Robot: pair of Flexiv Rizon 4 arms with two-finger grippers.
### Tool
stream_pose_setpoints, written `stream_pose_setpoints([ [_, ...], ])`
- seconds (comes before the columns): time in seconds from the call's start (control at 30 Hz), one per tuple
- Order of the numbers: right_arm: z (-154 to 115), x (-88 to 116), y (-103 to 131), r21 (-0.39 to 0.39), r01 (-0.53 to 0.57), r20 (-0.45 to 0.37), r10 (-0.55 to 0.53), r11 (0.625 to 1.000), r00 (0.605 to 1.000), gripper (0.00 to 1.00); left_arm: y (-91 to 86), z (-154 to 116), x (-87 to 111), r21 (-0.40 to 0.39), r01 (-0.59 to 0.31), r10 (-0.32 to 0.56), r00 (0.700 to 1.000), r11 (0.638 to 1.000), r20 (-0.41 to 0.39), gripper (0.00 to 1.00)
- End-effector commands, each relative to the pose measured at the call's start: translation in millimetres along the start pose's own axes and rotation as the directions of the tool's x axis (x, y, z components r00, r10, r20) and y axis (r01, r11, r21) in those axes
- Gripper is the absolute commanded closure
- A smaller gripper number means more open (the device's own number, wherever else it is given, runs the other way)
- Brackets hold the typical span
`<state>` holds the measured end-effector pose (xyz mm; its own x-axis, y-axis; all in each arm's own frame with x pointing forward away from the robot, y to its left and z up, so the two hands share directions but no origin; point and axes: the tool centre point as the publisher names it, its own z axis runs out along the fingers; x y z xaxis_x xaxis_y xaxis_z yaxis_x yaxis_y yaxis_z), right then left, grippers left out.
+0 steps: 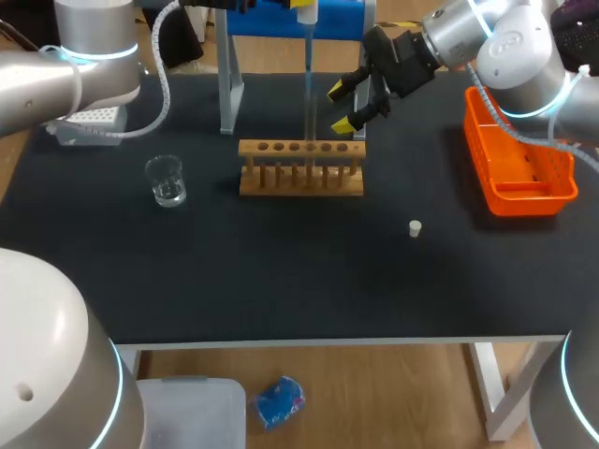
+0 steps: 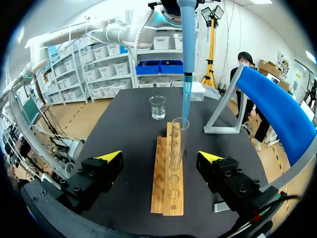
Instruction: Invert the test tube, pick up the pipette, mount the tip to pipette, aspirate from beaker and dispense into the tube, eject the tip, return the pipette, and cap with the stopper.
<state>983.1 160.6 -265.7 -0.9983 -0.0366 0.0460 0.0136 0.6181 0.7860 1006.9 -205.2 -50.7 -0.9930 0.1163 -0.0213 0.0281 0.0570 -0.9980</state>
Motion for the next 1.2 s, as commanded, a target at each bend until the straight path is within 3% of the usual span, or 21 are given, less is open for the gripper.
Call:
stream_pose_setpoints([
  [0.03, 0, -1, 0, 0.002, 0.0, -0.003, 0.0, 1.0, 1.0, 0.0, -0.8, 1, 6.6, -0.003, -0.005, 0.005, 1.0, 1.0, 0.012, 1.0],
  [1.2, 0, -1, 0, 0.002, 0.0, -0.003, 0.0, 1.0, 1.0, 0.0, 19.1, 4, -6.4, -0.013, 0.026, -0.026, 1.0, 1.0, -0.005, 1.0],
])
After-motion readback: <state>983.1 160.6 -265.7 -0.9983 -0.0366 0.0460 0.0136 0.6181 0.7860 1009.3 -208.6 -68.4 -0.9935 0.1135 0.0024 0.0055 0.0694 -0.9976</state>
